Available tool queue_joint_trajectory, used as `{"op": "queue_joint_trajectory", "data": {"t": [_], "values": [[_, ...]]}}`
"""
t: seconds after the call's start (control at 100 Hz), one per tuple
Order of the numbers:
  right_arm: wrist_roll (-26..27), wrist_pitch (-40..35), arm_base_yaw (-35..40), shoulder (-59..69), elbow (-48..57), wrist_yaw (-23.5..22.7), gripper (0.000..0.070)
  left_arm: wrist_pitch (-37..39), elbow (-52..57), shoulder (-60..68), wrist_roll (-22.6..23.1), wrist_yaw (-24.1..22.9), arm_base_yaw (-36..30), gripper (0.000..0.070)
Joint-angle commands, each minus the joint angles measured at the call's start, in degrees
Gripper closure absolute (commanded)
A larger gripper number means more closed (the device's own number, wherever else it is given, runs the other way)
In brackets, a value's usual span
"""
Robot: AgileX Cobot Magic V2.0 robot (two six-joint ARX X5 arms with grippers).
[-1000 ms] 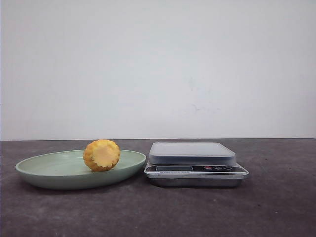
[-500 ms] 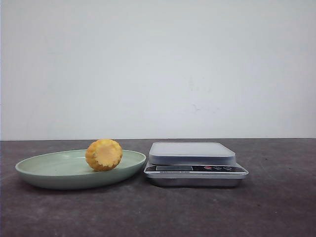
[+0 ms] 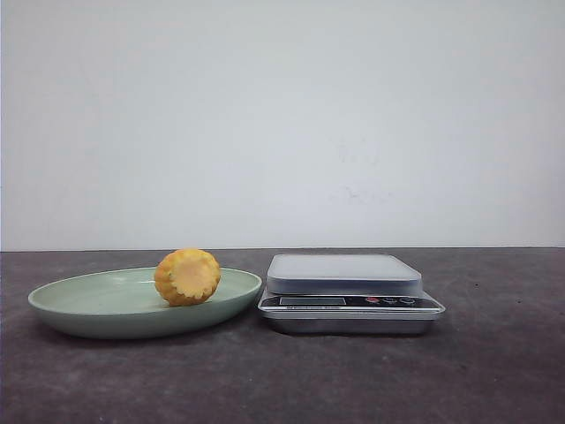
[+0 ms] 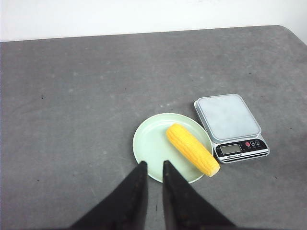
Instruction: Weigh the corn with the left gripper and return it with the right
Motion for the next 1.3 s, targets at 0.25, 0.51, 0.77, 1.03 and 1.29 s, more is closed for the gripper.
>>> {"op": "queue_joint_trajectory", "data": {"t": [0.25,0.51,0.77,1.03,1.29], "values": [[-0.3,0.7,0.6,0.1,0.6,0.0,0.0700,0.1,1.0,0.3,-0.5,-0.3,-0.5,0.0688],[-0.3,1.1,0.5,0.1,0.6,0.0,0.0700,0.1,1.0,0.3,-0.5,-0.3,-0.5,0.0689],[-0.6,-1.8,-5.0,-1.9,0.5,1.4,0.0700,0.1,1.0,0.3,-0.5,-0.3,-0.5,0.0689],[1.2,-7.2,-18.6,-4.9,-8.2,0.3,0.0700,0.1,1.0,0.3,-0.5,-0.3,-0.5,0.0688],[3.9,11.1,-35.7,-16.6,-30.6,-20.0,0.0700,0.1,1.0,0.3,-0.5,-0.3,-0.5,0.0688]]}}
